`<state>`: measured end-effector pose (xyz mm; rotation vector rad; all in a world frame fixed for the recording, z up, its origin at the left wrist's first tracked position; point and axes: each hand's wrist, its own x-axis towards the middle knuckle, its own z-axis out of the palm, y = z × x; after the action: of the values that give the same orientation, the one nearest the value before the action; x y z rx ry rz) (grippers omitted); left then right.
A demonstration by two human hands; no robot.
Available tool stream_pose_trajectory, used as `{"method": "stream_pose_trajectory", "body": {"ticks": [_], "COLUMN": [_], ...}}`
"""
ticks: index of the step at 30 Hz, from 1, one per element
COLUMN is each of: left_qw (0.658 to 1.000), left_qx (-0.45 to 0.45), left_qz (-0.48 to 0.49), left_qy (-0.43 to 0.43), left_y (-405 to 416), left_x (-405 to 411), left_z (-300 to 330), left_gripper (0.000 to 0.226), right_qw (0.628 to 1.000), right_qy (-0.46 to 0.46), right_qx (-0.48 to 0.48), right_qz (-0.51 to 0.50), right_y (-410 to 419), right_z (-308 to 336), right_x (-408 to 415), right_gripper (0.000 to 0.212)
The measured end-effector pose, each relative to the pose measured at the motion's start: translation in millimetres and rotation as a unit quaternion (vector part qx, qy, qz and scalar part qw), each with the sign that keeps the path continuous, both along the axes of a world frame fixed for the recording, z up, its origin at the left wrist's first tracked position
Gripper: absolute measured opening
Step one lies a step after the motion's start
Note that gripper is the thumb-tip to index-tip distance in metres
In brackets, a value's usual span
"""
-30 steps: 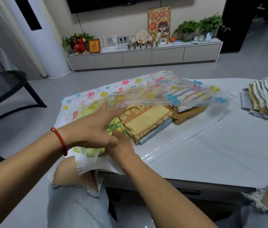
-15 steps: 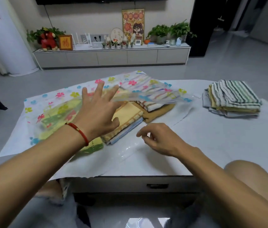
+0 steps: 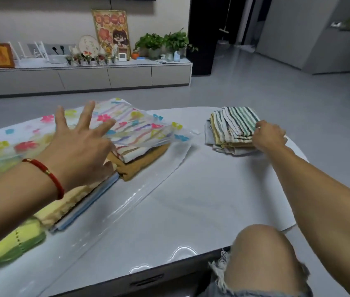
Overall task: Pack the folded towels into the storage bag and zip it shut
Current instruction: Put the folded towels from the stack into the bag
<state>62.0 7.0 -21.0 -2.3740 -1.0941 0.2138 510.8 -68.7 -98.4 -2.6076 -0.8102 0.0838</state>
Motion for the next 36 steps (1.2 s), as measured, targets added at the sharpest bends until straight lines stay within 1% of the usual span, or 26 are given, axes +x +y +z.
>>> {"method": "stream_pose_trajectory", "body": {"ticks": [3, 6, 8, 9, 11, 13, 15, 17, 19, 20, 21, 23, 25, 28, 30, 32, 36], "left_qw": [0.998, 0.994, 0.993, 0.992, 0.99, 0.989, 0.989, 0.989, 0.99, 0.99, 0.991, 0.992, 0.993, 0.994, 0.995, 0.993, 0.983], "left_qx": [0.035, 0.051, 0.056, 0.059, 0.066, 0.071, 0.076, 0.08, 0.081, 0.079, 0.076, 0.066, 0.057, 0.041, 0.023, 0.005, -0.041], "left_qz": [-0.035, -0.067, -0.074, -0.075, -0.08, -0.081, -0.075, -0.061, -0.043, -0.036, -0.029, -0.012, 0.01, 0.044, 0.077, 0.113, 0.179], "left_qy": [-0.035, -0.064, -0.077, -0.083, -0.094, -0.1, -0.104, -0.107, -0.109, -0.109, -0.108, -0.105, -0.105, -0.091, -0.066, -0.038, 0.004], "left_y": [16, 30, 37, 40, 43, 41, 36, 30, 24, 21, 17, 7, -4, -24, -40, -50, -62], "left_x": [2, 7, 6, 4, 0, -4, -10, -18, -28, -34, -41, -57, -75, -100, -117, -136, -167], "left_z": [-7, -20, -28, -31, -36, -38, -38, -35, -30, -26, -23, -17, -14, -7, 1, 8, 28], "left_gripper": [0.047, 0.044, 0.042, 0.041, 0.039, 0.037, 0.037, 0.037, 0.038, 0.036, 0.032, 0.021, 0.016, 0.017, 0.026, 0.034, 0.04], "right_qw": [1.0, 0.999, 0.999, 0.999, 0.998, 0.989, 0.962, 0.925, 0.866, 0.838, 0.82, 0.811, 0.801, 0.788, 0.778, 0.748, 0.661], "right_qy": [0.017, -0.021, -0.032, -0.018, 0.042, 0.142, 0.266, 0.374, 0.485, 0.525, 0.547, 0.555, 0.569, 0.589, 0.603, 0.633, 0.704], "right_qx": [0.003, 0.013, 0.026, 0.036, 0.046, 0.048, 0.045, 0.068, 0.121, 0.148, 0.166, 0.182, 0.182, 0.16, 0.14, 0.12, 0.071], "right_qz": [-0.017, -0.021, -0.013, -0.007, 0.0, 0.012, 0.035, 0.022, 0.006, 0.006, 0.012, 0.025, 0.046, 0.074, 0.111, 0.156, 0.249], "right_y": [19, 31, 32, 34, 37, 40, 38, 27, 10, 0, -9, -29, -49, -77, -92, -102, -102], "right_z": [-8, -10, -7, -4, 6, 15, 22, 29, 35, 39, 43, 51, 58, 69, 81, 90, 97], "right_x": [24, 39, 46, 49, 57, 61, 61, 56, 47, 42, 36, 16, -10, -50, -81, -117, -206], "right_gripper": [0.038, 0.027, 0.028, 0.03, 0.036, 0.045, 0.048, 0.046, 0.038, 0.037, 0.038, 0.04, 0.035, 0.031, 0.035, 0.042, 0.048]}}
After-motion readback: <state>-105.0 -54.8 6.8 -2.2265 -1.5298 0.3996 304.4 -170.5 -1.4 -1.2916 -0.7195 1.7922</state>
